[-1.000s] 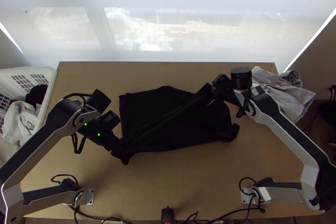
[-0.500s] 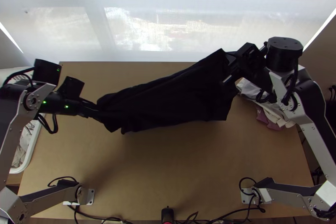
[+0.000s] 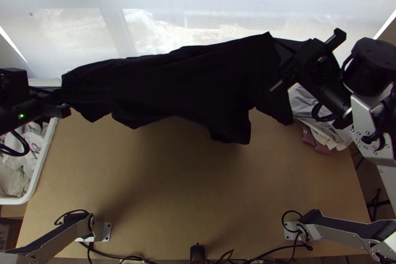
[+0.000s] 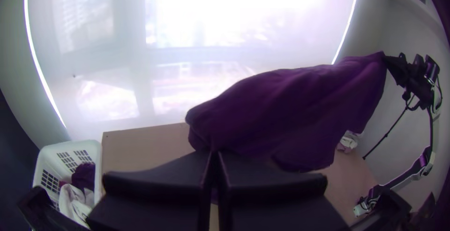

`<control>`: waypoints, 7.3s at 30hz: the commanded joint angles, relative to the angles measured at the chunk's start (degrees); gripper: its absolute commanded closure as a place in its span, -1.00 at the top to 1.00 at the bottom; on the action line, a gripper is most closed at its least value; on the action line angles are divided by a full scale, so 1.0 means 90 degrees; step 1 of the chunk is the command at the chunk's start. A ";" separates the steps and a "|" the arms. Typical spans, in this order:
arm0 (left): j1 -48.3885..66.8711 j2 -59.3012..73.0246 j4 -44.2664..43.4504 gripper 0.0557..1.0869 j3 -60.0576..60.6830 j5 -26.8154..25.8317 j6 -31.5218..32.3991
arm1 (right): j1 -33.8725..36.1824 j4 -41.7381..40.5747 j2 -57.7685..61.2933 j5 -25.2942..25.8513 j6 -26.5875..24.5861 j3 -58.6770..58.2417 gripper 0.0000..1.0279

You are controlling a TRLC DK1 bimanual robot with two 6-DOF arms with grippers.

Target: Fold the t-shirt

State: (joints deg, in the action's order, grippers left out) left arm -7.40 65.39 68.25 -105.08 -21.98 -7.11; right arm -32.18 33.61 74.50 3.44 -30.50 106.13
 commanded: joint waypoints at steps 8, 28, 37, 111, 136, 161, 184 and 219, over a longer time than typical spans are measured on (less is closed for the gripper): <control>-0.0496 -0.1122 -0.1480 -0.94 -0.0200 0.0948 0.0156 | -0.0906 -0.1292 -0.0280 0.0643 -0.0517 0.0112 -0.95; -0.0496 -0.2392 -0.2134 -0.94 -0.0161 0.1172 -0.0059 | -0.1258 -0.1439 -0.1500 0.1121 -0.0595 -0.0014 -0.95; -0.0477 -0.2265 -0.2554 -0.94 0.1382 0.0938 0.0185 | -0.1238 -0.1332 -0.1813 0.1160 -0.0185 -0.1352 -0.95; 0.5676 0.4288 -0.0347 0.90 0.0699 0.0088 -0.0069 | 0.2023 -0.4398 -0.0280 -0.0060 0.0674 -0.5903 -0.95; 0.7785 0.4756 -0.0552 0.90 0.1382 0.1036 -0.0430 | 0.2043 -0.4876 -0.0162 -0.0050 0.0889 -0.5952 -0.95; 0.8097 0.5938 -0.0903 0.14 0.1021 0.1338 -0.0430 | 0.2170 -0.4886 -0.0153 -0.0050 0.0889 -0.6001 -0.95; 0.5461 0.2969 -0.0444 -0.93 0.0718 0.1514 -0.0362 | 0.2150 -0.3724 -0.0739 -0.0050 0.0909 -0.4907 -0.95; 0.3010 0.1807 -0.1743 -0.93 0.2222 0.2081 -0.0567 | 0.1340 -0.3519 0.0218 -0.0041 0.0791 -0.5034 -0.95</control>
State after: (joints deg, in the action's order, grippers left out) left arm 19.00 80.14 55.64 -92.03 -3.64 -12.08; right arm -19.38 7.03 70.04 3.14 -22.72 64.31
